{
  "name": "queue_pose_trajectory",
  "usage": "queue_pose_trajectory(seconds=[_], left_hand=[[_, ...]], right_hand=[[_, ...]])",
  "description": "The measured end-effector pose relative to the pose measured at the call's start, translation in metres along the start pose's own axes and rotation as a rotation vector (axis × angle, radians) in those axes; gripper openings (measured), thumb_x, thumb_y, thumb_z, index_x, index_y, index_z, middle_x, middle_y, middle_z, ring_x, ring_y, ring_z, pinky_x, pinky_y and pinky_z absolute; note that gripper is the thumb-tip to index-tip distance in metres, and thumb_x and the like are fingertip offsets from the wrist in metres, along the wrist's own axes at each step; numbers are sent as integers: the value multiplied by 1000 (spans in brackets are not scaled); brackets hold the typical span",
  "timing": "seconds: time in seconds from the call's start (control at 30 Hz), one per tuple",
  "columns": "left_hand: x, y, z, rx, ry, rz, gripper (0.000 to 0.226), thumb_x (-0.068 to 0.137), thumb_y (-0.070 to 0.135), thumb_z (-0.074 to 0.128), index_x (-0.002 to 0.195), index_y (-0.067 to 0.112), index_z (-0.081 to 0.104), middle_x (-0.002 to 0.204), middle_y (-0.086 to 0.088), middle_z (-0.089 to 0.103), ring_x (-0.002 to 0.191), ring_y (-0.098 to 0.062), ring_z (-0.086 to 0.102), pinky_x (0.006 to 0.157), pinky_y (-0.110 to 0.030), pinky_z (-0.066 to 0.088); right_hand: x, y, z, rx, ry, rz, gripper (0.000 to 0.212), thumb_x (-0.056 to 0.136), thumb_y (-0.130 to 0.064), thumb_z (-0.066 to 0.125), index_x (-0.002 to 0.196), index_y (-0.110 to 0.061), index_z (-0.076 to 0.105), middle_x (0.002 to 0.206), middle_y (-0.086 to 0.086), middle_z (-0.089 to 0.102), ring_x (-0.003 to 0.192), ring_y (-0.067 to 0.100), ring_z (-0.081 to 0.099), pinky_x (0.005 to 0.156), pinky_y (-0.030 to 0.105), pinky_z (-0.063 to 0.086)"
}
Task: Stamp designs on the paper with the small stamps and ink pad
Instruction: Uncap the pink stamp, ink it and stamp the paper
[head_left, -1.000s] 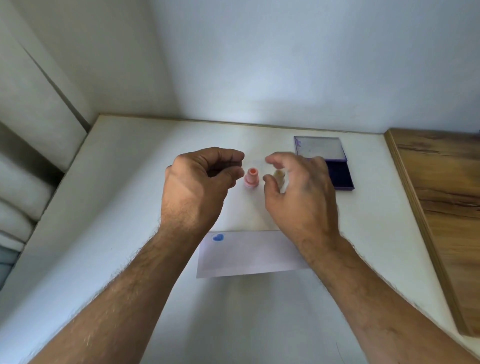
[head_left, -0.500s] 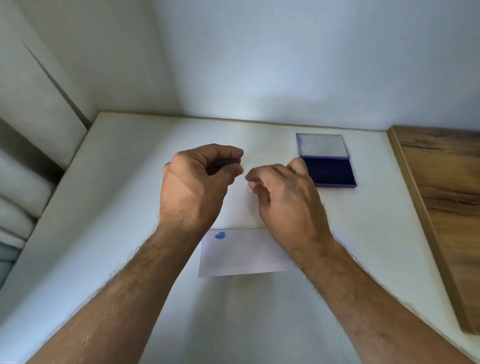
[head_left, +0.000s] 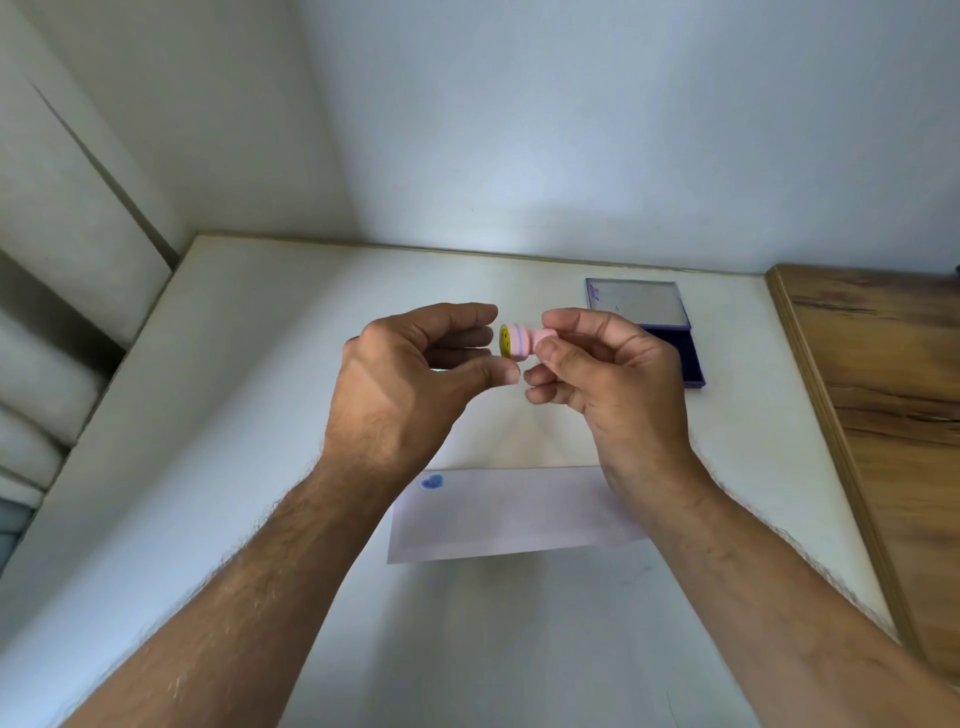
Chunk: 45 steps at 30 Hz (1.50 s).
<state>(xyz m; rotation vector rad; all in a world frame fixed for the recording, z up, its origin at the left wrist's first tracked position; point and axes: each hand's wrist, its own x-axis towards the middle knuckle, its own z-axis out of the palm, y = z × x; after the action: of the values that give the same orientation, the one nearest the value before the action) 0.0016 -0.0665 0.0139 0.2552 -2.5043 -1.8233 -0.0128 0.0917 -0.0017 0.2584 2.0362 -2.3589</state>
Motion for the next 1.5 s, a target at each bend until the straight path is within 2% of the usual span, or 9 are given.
queue_pose_trajectory(seconds=[0.13,0.37,0.43,0.57,0.7,0.83,0.93,1.2,1.5], left_hand=[[-5,2,5,-6,-41,80,37,72,16,87,106,25,76,90,9,79,82,-2,75,77,-18,58],[-8,3,6,-62,-39,120,32,72,17,87,101,25,77,85,11,79,81,-4,75,63,-13,53],[-7,3,6,-78,-23,121,31,73,20,86,100,28,76,85,11,79,81,-8,75,68,-19,56],[-5,4,5,-135,-45,121,33,70,30,84,101,33,76,91,10,79,86,-19,75,83,-40,60],[-5,4,5,-123,-52,86,35,69,26,86,100,35,75,94,14,78,86,-9,76,82,-29,58],[-5,3,5,-161,-52,86,34,70,19,86,101,31,77,94,7,79,89,-17,76,89,-40,58],[-5,3,3,-159,-57,77,32,71,13,86,97,30,77,92,8,79,86,-14,77,89,-38,58],[-4,5,5,-258,-74,42,30,72,2,82,95,21,77,85,6,80,81,-6,75,76,-17,57],[-2,6,4,-413,-77,72,28,79,-7,73,96,15,75,85,-3,78,84,-20,76,74,-25,58]], right_hand=[[-1,0,-1,41,-45,33,12,86,2,66,92,-8,68,71,7,74,56,23,67,57,33,56],[-4,0,-3,23,-108,-5,21,88,6,62,93,-13,67,78,6,75,61,20,66,59,36,56],[-4,-1,-5,4,-140,-42,26,88,9,60,95,-14,69,83,4,76,66,21,68,61,36,57],[-4,-4,-6,-28,-146,-76,30,86,9,62,95,-17,72,90,6,76,73,23,71,63,35,57],[-4,-5,-6,-44,-131,-89,28,86,7,62,93,-18,73,94,10,76,77,23,73,65,34,58],[-4,-5,-6,-33,-141,-89,29,86,10,61,94,-16,73,94,11,75,82,22,74,69,34,59],[-5,-5,-6,-7,-145,-94,28,85,11,62,92,-13,73,89,8,76,82,22,74,70,33,60],[-6,-7,-5,65,-95,-22,25,86,10,62,87,-12,74,85,7,76,80,23,75,68,30,59],[-6,-16,-3,534,-137,281,17,84,2,56,95,-3,68,84,11,76,76,26,75,62,25,59]])
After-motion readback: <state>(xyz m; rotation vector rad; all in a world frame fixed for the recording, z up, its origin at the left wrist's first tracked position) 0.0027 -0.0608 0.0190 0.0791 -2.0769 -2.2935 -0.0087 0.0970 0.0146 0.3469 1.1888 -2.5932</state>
